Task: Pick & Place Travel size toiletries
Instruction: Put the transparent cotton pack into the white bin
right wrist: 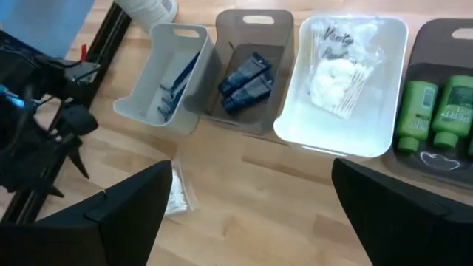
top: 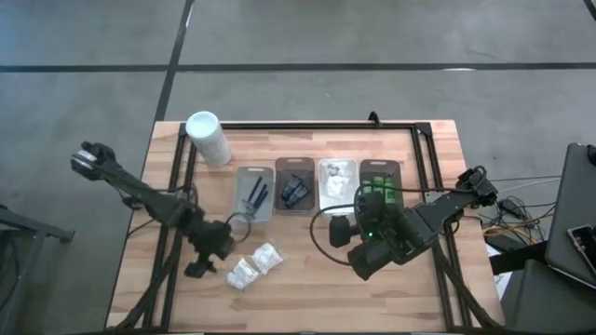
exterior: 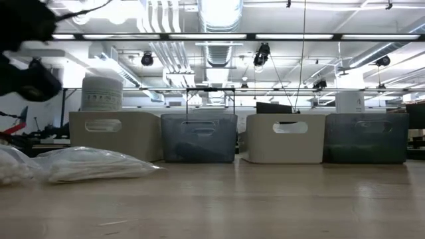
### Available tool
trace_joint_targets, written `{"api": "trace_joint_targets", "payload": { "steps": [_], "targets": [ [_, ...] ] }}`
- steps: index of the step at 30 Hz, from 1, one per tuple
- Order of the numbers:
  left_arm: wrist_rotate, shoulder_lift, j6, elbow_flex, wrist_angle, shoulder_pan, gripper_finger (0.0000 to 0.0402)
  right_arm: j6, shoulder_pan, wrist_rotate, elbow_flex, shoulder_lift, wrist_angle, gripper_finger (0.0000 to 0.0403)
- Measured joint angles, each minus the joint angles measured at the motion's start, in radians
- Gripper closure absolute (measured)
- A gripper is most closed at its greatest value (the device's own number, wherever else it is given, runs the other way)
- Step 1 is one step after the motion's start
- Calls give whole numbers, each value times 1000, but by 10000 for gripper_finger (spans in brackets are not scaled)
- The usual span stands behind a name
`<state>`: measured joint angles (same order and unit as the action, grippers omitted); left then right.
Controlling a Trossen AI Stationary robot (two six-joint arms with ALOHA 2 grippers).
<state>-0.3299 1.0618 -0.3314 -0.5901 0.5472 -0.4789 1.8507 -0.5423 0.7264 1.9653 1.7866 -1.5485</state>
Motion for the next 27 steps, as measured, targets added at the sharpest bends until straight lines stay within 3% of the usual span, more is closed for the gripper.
{"api": "trace_joint_targets", "payload": {
  "steps": [3, 7, 10, 14, 18, 22, 27],
  "targets": [
    [123, 5, -86, 35, -57, -144, 180, 0, 0, -3, -23, 0, 27, 34],
    [500, 21, -100, 49, -80, -344, 180, 5, 1, -6, -59, 0, 44, 34],
    [650, 45, -101, 58, -100, -438, 179, 5, 5, -22, -74, 1, 45, 34],
    [726, 109, -97, 83, -202, -484, 179, 4, 10, -24, -86, 1, 44, 34],
    [734, 214, -61, 110, -364, -483, 180, 4, 13, -24, -89, 1, 45, 34],
    [746, 315, 118, 112, -438, -479, 180, 4, 13, -24, -89, 1, 45, 34],
    [796, 355, 351, 109, -428, -460, 180, 5, 13, -31, -89, 1, 45, 34]
  ]
}}
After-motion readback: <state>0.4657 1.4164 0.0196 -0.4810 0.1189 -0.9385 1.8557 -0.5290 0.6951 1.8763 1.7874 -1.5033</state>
